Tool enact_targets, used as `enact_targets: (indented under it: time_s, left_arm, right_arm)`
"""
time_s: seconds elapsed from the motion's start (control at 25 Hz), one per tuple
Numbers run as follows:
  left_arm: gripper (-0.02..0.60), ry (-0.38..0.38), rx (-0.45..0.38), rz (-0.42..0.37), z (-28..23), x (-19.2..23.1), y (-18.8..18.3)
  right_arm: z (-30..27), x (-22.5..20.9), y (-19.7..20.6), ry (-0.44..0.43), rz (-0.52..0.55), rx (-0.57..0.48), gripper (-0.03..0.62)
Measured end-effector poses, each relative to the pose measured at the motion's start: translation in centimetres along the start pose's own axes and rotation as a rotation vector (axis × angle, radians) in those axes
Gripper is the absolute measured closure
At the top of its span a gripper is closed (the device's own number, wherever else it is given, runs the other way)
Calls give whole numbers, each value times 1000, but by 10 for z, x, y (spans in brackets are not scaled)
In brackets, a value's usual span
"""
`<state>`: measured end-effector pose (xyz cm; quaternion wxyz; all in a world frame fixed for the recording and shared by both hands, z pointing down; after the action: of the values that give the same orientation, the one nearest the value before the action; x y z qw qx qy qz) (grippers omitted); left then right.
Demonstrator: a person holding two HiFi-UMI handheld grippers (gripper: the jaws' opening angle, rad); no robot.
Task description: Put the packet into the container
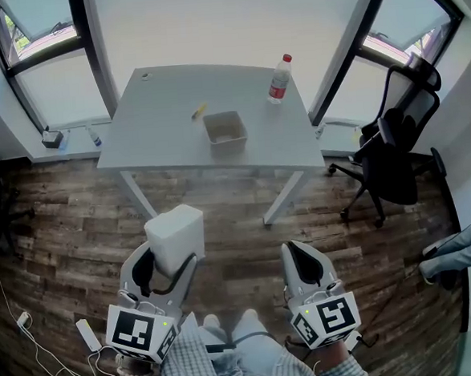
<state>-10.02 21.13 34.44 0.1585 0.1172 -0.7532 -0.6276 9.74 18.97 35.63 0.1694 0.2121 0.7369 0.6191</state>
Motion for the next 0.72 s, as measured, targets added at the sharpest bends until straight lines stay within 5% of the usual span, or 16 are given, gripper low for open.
enact_targets:
  time_s: [0.72]
  left_arm:
    - [307, 74, -24, -45, 32, 12, -2]
  right_arm:
    - [16, 47, -12, -31, -63, -52, 594]
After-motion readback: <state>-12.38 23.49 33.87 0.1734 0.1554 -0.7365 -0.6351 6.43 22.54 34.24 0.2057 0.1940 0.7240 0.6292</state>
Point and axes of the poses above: the fingertips, and each gripper's own axes: z backward along the fingers, x to its left, y out of its underside, the point moved 1 cm from there along z, backward along the fingers, and after that the axes turned 1 degree about z, right-handed, at the moved point
